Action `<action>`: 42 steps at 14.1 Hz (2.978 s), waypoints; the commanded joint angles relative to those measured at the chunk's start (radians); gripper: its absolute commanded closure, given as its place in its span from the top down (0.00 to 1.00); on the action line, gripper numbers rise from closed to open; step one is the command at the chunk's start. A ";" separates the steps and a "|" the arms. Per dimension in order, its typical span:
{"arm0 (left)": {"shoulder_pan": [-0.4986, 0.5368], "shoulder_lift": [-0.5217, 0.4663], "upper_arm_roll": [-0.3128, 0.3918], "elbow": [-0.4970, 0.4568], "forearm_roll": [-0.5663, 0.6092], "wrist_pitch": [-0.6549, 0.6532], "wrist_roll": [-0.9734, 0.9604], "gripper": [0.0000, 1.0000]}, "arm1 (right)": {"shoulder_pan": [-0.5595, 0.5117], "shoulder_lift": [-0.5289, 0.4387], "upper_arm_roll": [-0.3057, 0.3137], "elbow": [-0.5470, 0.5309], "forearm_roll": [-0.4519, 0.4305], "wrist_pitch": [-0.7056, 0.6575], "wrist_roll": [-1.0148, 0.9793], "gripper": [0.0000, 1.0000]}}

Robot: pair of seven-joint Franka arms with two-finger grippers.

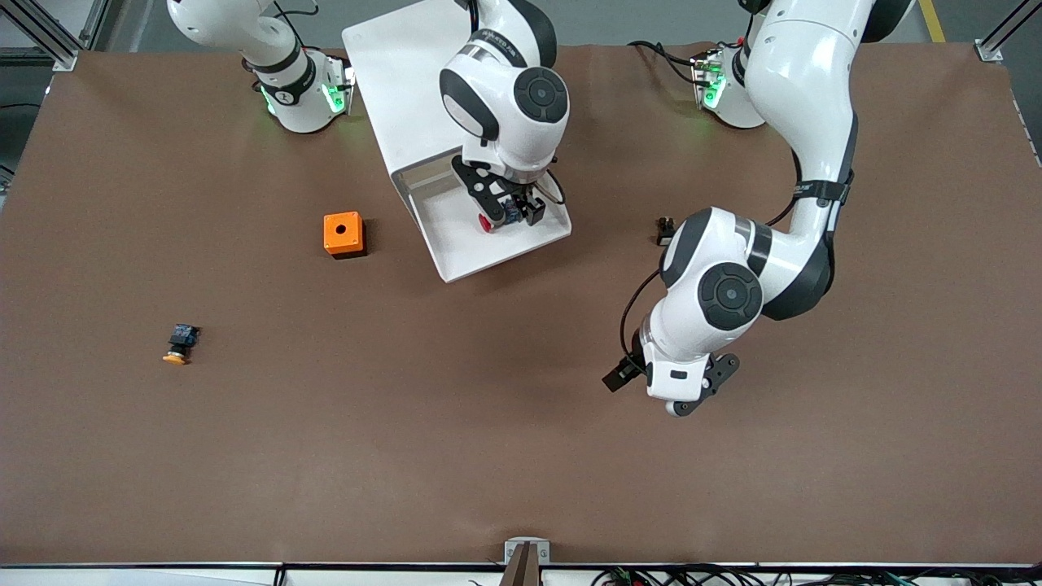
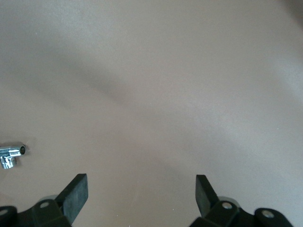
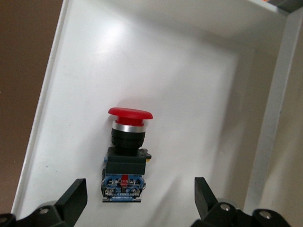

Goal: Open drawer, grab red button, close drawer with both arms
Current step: 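Lower the right gripper and grasp the red push button, then lift the red button with the right gripper while the left gripper closes the drawer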

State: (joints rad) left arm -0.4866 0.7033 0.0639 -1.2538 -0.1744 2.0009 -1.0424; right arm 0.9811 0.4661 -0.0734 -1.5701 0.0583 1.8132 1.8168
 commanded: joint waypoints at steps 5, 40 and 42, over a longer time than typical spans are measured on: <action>0.006 -0.044 -0.007 -0.042 0.009 0.006 0.032 1.00 | -0.002 0.011 -0.008 0.004 -0.005 0.038 0.018 1.00; 0.025 -0.070 -0.015 -0.073 0.000 -0.004 0.104 1.00 | -0.074 0.031 -0.013 0.169 0.064 -0.049 0.024 0.00; 0.019 -0.077 -0.018 -0.073 0.001 -0.005 0.102 1.00 | -0.102 0.026 -0.013 0.199 0.060 -0.063 0.015 0.00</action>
State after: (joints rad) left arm -0.4672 0.6664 0.0547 -1.2931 -0.1745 2.0002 -0.9571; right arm 0.9090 0.5002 -0.0951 -1.4064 0.1138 1.7803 1.8352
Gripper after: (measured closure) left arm 0.000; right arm 0.573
